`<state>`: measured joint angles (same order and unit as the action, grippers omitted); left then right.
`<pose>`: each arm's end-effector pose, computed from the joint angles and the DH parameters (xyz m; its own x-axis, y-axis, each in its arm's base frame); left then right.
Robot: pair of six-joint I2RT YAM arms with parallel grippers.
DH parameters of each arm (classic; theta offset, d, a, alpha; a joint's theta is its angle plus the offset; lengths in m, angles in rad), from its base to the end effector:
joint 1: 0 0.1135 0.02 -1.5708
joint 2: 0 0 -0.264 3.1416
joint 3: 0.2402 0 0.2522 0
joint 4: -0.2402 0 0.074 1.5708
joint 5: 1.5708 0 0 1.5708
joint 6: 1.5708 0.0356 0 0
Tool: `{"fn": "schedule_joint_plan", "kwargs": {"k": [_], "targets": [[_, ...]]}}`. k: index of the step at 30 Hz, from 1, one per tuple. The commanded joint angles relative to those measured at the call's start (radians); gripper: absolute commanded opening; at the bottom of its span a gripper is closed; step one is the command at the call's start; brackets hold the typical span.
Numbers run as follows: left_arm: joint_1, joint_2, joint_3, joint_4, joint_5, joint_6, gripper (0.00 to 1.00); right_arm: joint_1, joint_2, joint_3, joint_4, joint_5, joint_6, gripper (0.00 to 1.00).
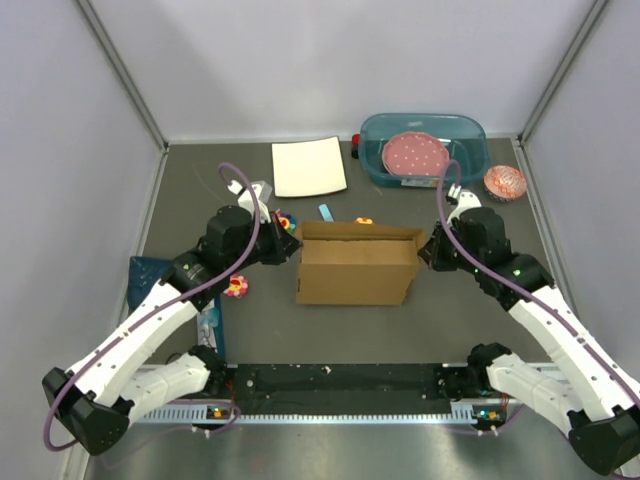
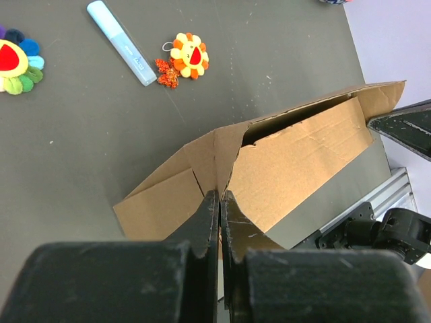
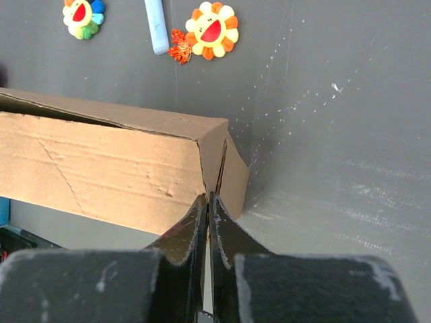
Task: Fold the paper box
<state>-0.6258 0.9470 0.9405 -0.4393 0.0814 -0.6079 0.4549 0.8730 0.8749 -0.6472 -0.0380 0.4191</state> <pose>0.1684 -0.1253 0.3390 -0.6543 -0.2295 -0.7206 0.3284 0.7721 -0.5441 0.1636 0.0815 0.3104 -0.6833 0.1185 -0.7205 -0.2061 0.9153 0.3460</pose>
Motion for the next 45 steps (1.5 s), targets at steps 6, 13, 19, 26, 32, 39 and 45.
{"fn": "schedule_joint_plan", "kwargs": {"k": [6, 13, 19, 26, 32, 39, 45], "targets": [[-0.012, 0.024, -0.046, 0.03, 0.075, -0.017, 0.0, 0.028, 0.029, -0.036, -0.103, 0.009, -0.022, 0.0], [-0.012, 0.019, -0.094, 0.001, 0.005, 0.048, 0.0, 0.031, 0.026, -0.03, -0.106, 0.007, -0.022, 0.0], [-0.012, -0.008, -0.123, 0.001, -0.049, 0.114, 0.0, 0.034, 0.021, -0.025, -0.108, 0.007, -0.02, 0.0], [-0.012, -0.047, -0.138, 0.013, -0.111, 0.186, 0.0, 0.041, 0.021, -0.028, -0.109, 0.007, -0.022, 0.0], [-0.014, -0.06, -0.203, 0.068, -0.054, 0.171, 0.0, 0.044, 0.021, -0.04, -0.108, 0.007, -0.022, 0.0], [-0.038, -0.079, -0.253, 0.12, -0.049, 0.155, 0.0, 0.05, 0.0, -0.031, -0.103, 0.006, -0.008, 0.0], [-0.055, -0.097, -0.273, 0.126, -0.072, 0.178, 0.0, 0.05, -0.025, -0.004, -0.103, 0.01, 0.007, 0.15]]}}
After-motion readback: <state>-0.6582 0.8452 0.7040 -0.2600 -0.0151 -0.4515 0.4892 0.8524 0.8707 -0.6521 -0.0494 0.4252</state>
